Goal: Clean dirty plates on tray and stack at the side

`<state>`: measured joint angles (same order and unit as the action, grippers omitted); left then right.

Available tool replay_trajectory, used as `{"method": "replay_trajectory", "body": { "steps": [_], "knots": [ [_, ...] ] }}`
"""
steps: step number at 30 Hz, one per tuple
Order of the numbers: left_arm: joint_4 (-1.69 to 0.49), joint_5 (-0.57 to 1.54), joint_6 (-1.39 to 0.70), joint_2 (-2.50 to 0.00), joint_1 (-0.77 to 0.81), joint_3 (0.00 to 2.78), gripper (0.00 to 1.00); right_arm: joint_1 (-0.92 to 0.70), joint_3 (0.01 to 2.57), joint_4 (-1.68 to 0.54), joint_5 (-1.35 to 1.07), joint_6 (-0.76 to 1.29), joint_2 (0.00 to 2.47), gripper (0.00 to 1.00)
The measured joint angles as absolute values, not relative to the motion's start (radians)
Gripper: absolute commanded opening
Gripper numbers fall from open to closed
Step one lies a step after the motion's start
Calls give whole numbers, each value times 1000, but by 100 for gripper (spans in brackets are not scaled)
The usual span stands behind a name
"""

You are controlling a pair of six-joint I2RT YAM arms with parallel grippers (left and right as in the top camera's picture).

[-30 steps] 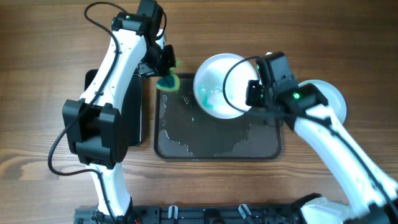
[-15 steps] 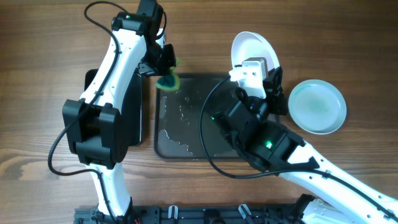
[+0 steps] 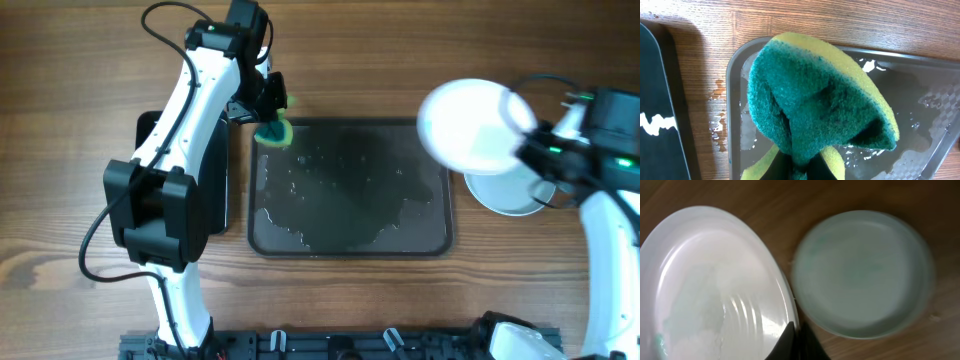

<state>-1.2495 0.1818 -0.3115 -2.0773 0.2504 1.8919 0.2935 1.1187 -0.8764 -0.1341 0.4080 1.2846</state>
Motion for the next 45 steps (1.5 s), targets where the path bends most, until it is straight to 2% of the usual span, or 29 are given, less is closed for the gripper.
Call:
{"method": "replay_trajectory", "body": {
  "steps": [1,3,6,9,10,11,13,15,20,23,26,32,33,34,35,36,37,38,39,41,43,45],
  "knots": [
    [-1249,182,-311,-2077,250,1892,4,399,1116,-899,-102,419,1292,4],
    [-1249,182,-311,-2077,250,1892,4,490,1092,-890,-28,446,1305,4],
    [-1250,182,-311,-2077,250,1892,4,519,974,-776,96,493,1349,4],
    [-1249,181,-311,-2077,253,1892,4,519,904,-690,121,502,1407,5],
    [-1249,182,-311,-2077,253,1892,4,519,898,-680,121,501,1424,11],
    [-1248,182,-311,-2077,253,1892,4,519,896,-658,115,494,1458,27],
    [-1241,181,-311,-2077,253,1892,4,518,892,-625,53,457,1505,47],
    [-1243,181,-311,-2077,253,1892,4,516,892,-620,-24,428,1528,55],
    [-1308,180,-311,-2053,201,1892,4,511,984,-791,-208,378,1531,62],
    [-1401,100,-308,-1968,104,1892,4,450,1132,-877,-258,334,1502,64],
    [-1454,-12,-272,-1928,24,1884,4,312,1170,-878,-281,289,1481,66],
    [-1164,-65,-102,-1930,-80,1540,7,96,1170,-854,-265,231,1481,70],
    [-1105,-67,-70,-1931,-81,1467,19,83,1170,-854,-263,229,1481,70],
    [-1080,-67,-56,-1933,-81,1432,40,79,1170,-855,-261,229,1481,70],
    [-1026,-66,-33,-1933,-80,1366,56,78,1170,-858,-261,229,1481,70],
    [-992,-67,-19,-1933,-80,1323,63,78,1170,-860,-260,228,1481,70],
    [-982,-67,-11,-1933,-80,1304,74,78,1170,-862,-260,224,1481,70],
    [-982,-67,-3,-1933,-80,1291,76,78,1170,-868,-260,213,1481,70],
    [-983,-67,-1,-1933,-80,1289,92,78,1170,-869,-260,209,1481,70],
    [-1031,-71,5,-1925,-80,1315,100,78,1170,-875,-260,203,1481,70],
    [-1106,-66,-4,-1897,-80,1386,100,78,1173,-895,-272,189,1481,70],
    [-1144,-17,-6,-1767,-80,1515,100,78,1206,-948,-292,177,1478,71]
  ]
}}
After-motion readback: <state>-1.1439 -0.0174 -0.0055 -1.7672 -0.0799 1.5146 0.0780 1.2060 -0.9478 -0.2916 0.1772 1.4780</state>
